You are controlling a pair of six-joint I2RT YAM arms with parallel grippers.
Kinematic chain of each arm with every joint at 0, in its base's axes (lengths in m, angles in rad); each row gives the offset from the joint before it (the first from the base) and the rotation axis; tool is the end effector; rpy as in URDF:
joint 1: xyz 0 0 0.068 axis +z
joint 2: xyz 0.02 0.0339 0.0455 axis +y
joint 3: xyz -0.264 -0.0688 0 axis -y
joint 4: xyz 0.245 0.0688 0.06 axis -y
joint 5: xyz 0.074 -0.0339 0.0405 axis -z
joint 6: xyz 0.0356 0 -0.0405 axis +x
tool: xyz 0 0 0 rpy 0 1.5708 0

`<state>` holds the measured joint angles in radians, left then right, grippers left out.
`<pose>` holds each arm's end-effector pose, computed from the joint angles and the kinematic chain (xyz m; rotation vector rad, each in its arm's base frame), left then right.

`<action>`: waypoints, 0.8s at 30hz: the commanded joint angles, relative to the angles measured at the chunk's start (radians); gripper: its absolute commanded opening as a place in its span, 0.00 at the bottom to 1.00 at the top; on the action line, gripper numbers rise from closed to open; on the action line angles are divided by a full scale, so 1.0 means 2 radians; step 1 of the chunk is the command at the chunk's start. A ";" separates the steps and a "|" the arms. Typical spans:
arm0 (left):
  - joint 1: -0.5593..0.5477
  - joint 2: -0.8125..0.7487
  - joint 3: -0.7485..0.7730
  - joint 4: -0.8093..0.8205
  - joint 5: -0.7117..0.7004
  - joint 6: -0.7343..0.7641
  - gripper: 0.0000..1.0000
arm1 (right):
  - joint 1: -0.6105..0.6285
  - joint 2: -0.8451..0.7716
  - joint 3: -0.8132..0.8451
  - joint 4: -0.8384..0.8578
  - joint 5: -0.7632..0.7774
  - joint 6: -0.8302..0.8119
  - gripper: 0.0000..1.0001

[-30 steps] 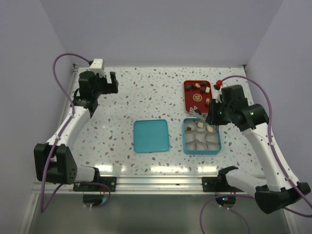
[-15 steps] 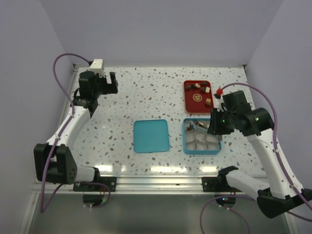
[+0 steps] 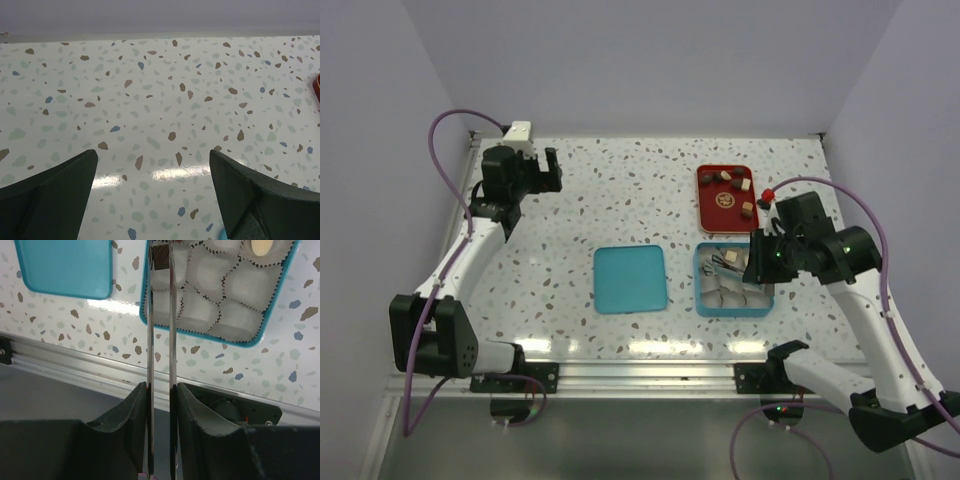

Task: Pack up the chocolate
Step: Place the fake chocolate in the packing box.

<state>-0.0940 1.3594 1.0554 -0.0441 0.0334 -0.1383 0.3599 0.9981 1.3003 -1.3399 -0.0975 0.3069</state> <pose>0.3178 -0.0312 0.3182 -0.0201 1.9231 -0.1881 0.1379 0.0556 0.3713 -0.1054 2.6446 0.3585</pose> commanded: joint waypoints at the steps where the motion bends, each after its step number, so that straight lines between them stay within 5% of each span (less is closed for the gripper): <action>1: -0.003 0.001 0.020 0.006 0.003 -0.003 1.00 | 0.004 -0.009 -0.004 -0.021 -0.013 0.005 0.25; 13: -0.003 -0.001 0.020 0.004 0.000 -0.003 1.00 | 0.006 -0.010 -0.011 -0.036 -0.007 0.001 0.26; 24: -0.003 -0.002 0.019 0.004 0.002 -0.003 1.00 | 0.006 -0.010 -0.015 -0.036 -0.003 0.000 0.41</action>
<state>-0.0940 1.3594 1.0565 -0.0444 0.0334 -0.1379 0.3668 0.9939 1.2686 -1.3415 -0.0971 0.3069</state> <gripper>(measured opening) 0.997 0.411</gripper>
